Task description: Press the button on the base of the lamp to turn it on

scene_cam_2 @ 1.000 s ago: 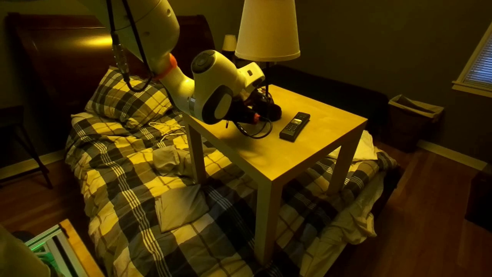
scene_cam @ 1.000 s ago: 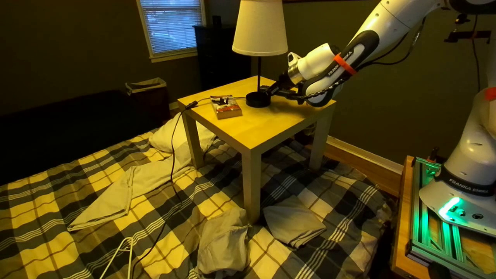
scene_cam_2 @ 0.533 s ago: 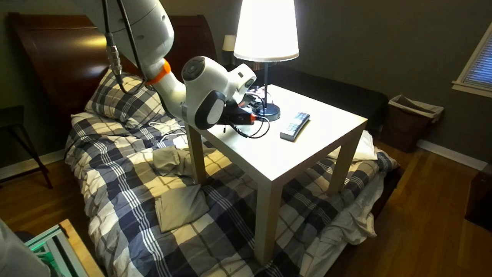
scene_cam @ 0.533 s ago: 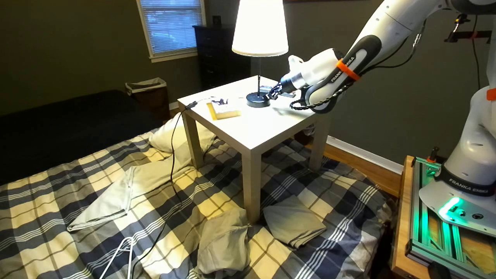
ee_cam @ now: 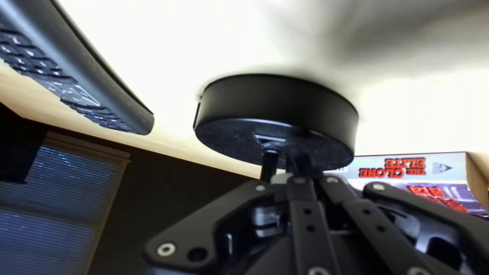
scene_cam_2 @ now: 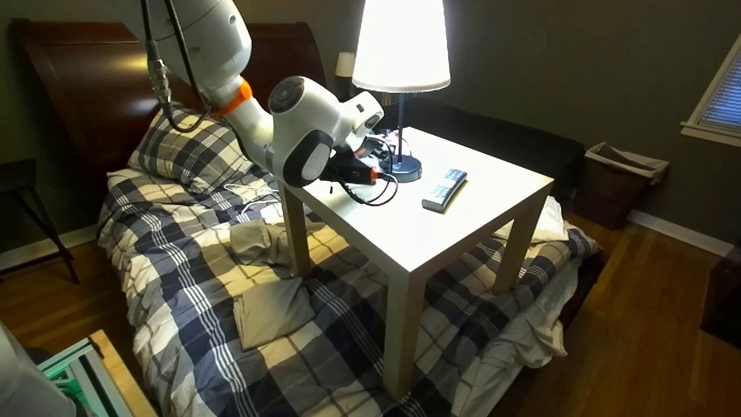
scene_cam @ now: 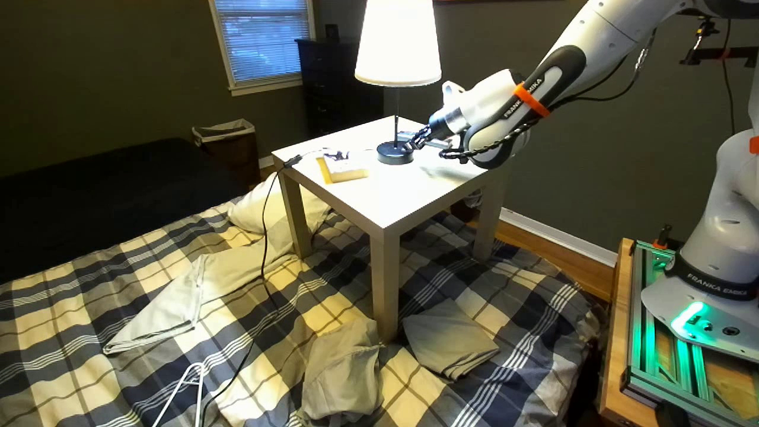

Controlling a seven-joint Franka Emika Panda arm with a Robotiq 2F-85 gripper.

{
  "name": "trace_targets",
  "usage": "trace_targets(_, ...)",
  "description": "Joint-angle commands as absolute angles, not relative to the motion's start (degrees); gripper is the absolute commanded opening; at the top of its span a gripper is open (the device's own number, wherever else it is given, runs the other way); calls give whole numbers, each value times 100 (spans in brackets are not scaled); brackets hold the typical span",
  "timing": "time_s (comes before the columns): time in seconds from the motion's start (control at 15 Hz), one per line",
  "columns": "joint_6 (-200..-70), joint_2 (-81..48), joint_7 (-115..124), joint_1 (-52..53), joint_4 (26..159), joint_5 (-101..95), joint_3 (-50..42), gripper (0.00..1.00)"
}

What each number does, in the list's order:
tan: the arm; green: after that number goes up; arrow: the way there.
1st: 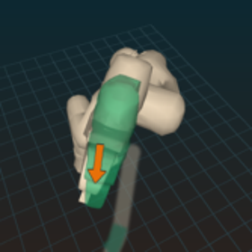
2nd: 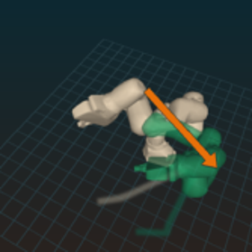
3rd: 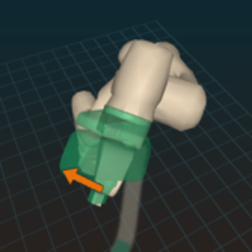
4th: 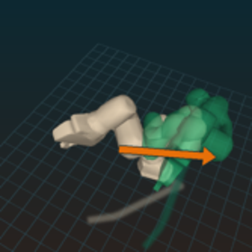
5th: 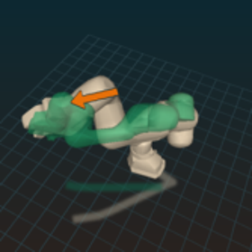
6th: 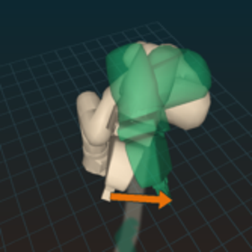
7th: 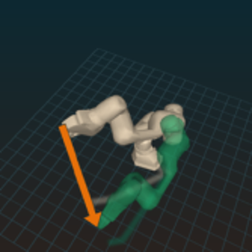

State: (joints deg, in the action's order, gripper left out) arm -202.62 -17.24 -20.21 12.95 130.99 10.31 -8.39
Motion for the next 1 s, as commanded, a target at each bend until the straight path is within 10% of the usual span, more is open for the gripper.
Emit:
trace_targets(0.0,-19772,-1400,-1963,1427,13100,1429,-945,0)
trace_targets(0.27,-18724,-1081,-2393,2037,13132,2132,-1771,0)
trace_targets(0.33,-18383,-1061,-2426,2396,13135,2222,-2288,26)
trace_targets(0.93,-14636,-120,307,4189,12485,-498,-4608,84)
